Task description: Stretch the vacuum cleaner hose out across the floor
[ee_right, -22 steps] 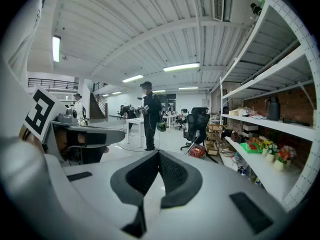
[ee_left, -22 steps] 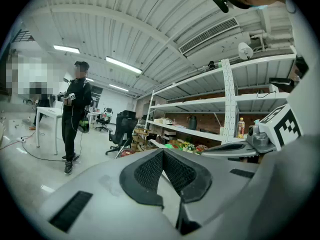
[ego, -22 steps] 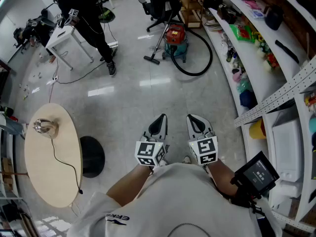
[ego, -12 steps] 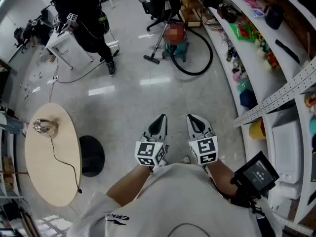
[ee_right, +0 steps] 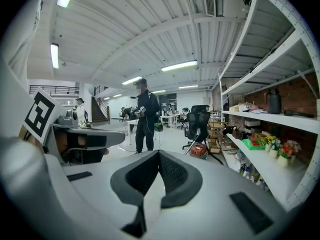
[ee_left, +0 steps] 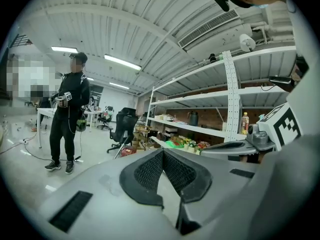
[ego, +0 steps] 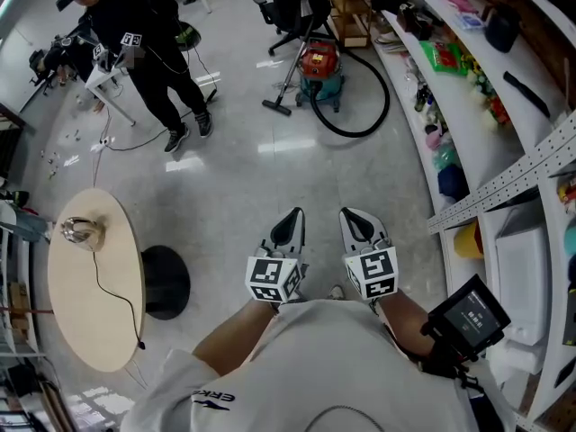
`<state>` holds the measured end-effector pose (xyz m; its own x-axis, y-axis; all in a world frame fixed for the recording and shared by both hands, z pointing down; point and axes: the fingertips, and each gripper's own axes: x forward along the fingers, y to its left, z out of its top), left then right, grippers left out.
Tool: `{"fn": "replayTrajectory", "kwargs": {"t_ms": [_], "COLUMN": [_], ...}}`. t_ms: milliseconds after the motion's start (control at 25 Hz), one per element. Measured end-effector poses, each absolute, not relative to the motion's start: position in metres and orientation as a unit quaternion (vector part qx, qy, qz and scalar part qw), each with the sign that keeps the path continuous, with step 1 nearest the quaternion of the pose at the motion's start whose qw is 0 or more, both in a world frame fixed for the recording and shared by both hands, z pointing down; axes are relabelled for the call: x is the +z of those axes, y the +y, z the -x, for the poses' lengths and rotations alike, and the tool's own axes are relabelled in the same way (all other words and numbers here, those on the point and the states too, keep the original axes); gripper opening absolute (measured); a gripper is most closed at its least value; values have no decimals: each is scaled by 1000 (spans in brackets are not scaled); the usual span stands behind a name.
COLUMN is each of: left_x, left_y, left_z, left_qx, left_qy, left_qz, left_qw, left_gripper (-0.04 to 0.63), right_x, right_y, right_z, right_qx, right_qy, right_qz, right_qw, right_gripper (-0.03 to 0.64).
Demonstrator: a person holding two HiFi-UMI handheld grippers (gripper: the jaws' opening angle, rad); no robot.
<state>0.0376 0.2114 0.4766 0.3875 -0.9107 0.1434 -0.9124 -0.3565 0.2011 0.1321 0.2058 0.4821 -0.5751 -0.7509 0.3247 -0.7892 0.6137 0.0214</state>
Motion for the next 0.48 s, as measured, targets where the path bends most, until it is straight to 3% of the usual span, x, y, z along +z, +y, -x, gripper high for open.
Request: {"fn": "replayTrajectory", "kwargs": {"t_ms": [480], "left_x": [489], "left_y": [170], "left_z": [-52], "left_qx": [7], "left_qy": [-555], "left_qz": [-821], "left_qw": [133], "left_gripper": [2], "right_x": [498], "right_y": [166], "right_z": [-146], "right_qx": [74], "right_qy": [-885], "right_qz": [-430], "right_qw": [161], "right_gripper": [2]}}
